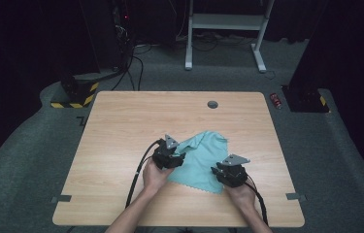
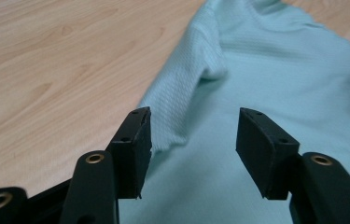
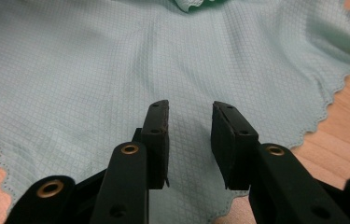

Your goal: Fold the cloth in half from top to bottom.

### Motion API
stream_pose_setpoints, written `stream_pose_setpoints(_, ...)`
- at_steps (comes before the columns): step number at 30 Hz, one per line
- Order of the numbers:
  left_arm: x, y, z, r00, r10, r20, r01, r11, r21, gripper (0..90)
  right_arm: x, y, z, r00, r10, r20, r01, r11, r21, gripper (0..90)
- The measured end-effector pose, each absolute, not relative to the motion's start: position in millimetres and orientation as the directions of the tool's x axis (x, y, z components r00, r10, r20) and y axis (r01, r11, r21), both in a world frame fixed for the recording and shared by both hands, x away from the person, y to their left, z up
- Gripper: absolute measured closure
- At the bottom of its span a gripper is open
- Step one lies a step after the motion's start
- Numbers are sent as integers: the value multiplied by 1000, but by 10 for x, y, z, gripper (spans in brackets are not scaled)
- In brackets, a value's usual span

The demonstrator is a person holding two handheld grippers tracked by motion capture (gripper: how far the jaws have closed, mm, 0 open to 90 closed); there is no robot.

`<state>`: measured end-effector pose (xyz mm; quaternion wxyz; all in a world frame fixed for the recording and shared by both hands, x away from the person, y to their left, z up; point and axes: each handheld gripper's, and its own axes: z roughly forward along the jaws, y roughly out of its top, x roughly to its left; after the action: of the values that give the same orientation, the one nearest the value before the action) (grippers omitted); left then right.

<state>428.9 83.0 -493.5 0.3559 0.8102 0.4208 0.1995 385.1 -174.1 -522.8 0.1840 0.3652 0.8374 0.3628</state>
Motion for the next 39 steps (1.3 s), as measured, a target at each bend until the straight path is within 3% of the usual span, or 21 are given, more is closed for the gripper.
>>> stream_pose_setpoints(2, 4354, 793, -4932, 566, 824, 32, 543, -401, 738, 476, 3826, -1717, -5229, -665, 743, -80, 456, 489, 744, 673)
stream_pose_setpoints(8, 4482, 701, -4975, 558, 828, 52, 567, -426, 705, 560, 3841, -1734, -5228, -665, 745, -55, 472, 476, 742, 672)
stream_pose_setpoints(19, 4614, 657, -5042, 550, 835, 2, 586, -387, 712, 886, 3836, -1729, -5228, -663, 746, -61, 469, 478, 743, 671)
stream_pose_setpoints(30, 4955, 893, -4913, 455, 887, -76, 656, -277, 702, 882, 3838, -1731, -5228, -661, 748, -53, 475, 473, 742, 671)
stream_pose_setpoints(33, 5003, 942, -4941, 417, 907, -52, 666, -266, 697, 736, 3839, -1732, -5228, -661, 748, -53, 476, 472, 742, 671)
stream_pose_setpoints(38, 4885, 896, -4902, 483, 875, -16, 609, -323, 725, 681, 3838, -1732, -5228, -661, 749, -52, 476, 472, 742, 671)
stream_pose_setpoints(39, 4802, 869, -4894, 516, 856, 29, 583, -375, 721, 655, 3838, -1732, -5228, -661, 749, -52, 476, 472, 742, 671)
